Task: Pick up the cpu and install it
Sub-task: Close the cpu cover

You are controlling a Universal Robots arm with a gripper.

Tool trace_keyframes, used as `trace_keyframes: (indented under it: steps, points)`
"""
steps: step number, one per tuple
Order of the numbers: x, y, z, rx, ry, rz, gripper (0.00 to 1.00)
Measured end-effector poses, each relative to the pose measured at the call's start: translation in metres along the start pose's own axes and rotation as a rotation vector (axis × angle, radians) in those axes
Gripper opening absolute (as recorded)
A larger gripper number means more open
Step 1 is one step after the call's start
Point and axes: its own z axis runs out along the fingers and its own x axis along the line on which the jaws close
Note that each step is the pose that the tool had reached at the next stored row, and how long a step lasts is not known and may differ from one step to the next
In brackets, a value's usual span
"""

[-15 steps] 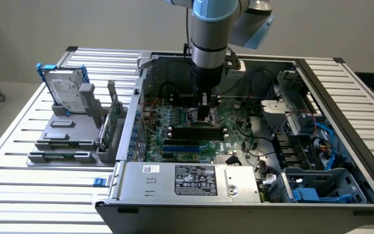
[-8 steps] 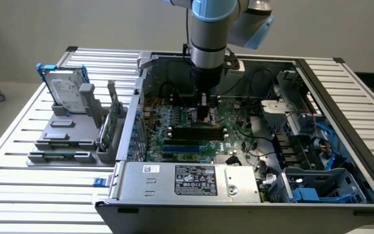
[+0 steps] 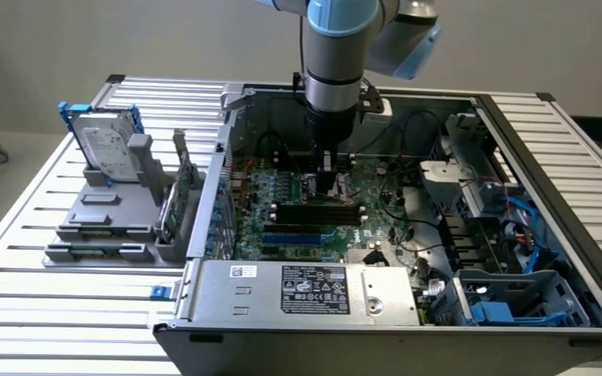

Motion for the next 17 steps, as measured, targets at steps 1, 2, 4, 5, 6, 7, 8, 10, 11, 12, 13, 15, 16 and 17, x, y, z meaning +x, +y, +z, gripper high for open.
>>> trace_keyframes:
  steps: [1,2,4,5,6,7,8,10,11,12,13,15,16,17]
  points:
    - [0.0000,-0.0001,0.0003,0.0000,0.0000,-0.001,0.62]
    - [0.0000,-0.0001,0.0005,0.0001,-0.0002,-0.002,0.62]
    - [0.0000,-0.0001,0.0009,0.0002,-0.0004,-0.003,0.62]
    - [0.0000,-0.0001,0.0011,0.0002,-0.0004,-0.004,0.62]
    - [0.0000,-0.0001,0.0013,0.0001,-0.0003,-0.005,0.62]
    - [-0.0001,-0.0001,0.0014,0.0001,-0.0003,-0.005,0.62]
    - [0.0000,-0.0001,0.0017,0.0001,-0.0002,-0.006,0.62]
    - [-0.0001,-0.0001,0.0020,-0.0008,-0.0003,-0.006,0.62]
    - [-0.0001,-0.0001,0.0020,-0.0012,-0.0002,-0.006,0.62]
    - [0.0000,-0.0001,0.0020,-0.0018,-0.0001,-0.006,0.62]
    - [0.0000,-0.0001,0.0021,-0.0025,0.0000,-0.006,0.62]
    - [0.0000,-0.0001,0.0021,-0.0039,0.0004,-0.006,0.62]
    - [0.0000,-0.0001,0.0021,-0.0047,0.0007,-0.007,0.62]
    - [0.0000,-0.0001,0.0021,-0.0054,0.0011,-0.007,0.62]
